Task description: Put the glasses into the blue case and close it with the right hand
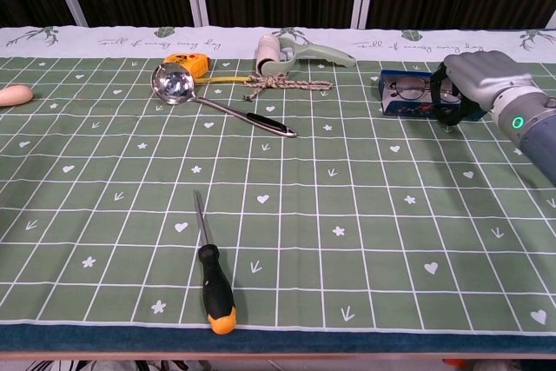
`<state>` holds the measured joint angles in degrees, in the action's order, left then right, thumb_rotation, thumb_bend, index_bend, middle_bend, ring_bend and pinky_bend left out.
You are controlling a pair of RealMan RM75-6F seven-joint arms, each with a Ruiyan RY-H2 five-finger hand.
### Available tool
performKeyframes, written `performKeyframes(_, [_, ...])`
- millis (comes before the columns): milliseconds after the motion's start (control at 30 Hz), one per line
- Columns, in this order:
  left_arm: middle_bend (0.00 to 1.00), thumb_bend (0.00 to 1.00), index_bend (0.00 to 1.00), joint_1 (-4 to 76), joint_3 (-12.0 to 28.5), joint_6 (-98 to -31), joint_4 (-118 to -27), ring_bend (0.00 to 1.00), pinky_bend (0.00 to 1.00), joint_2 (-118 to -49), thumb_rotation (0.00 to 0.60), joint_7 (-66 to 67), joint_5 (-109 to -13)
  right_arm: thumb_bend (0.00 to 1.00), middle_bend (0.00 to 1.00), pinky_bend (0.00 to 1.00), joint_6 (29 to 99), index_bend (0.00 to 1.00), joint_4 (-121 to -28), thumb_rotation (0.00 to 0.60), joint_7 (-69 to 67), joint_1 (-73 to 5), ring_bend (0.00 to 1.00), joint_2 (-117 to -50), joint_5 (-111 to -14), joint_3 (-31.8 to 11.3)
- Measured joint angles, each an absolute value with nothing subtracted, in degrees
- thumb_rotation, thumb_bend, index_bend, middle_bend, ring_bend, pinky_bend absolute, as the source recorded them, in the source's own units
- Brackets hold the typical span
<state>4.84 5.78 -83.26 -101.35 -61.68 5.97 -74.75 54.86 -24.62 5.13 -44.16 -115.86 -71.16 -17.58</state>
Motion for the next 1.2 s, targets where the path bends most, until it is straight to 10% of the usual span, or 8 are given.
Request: performKeyframes(1200, [0.00,0.31,0.21,4.9,5.6,-82.9,-101.5,0.00,0.00,-61.4,0.600,5.7,-74.7,0.61,0.29,0.37,65.0,0.73,-68.9,0.600,21.0,-33.8,0.31,-96.5,-73.6,-11.6])
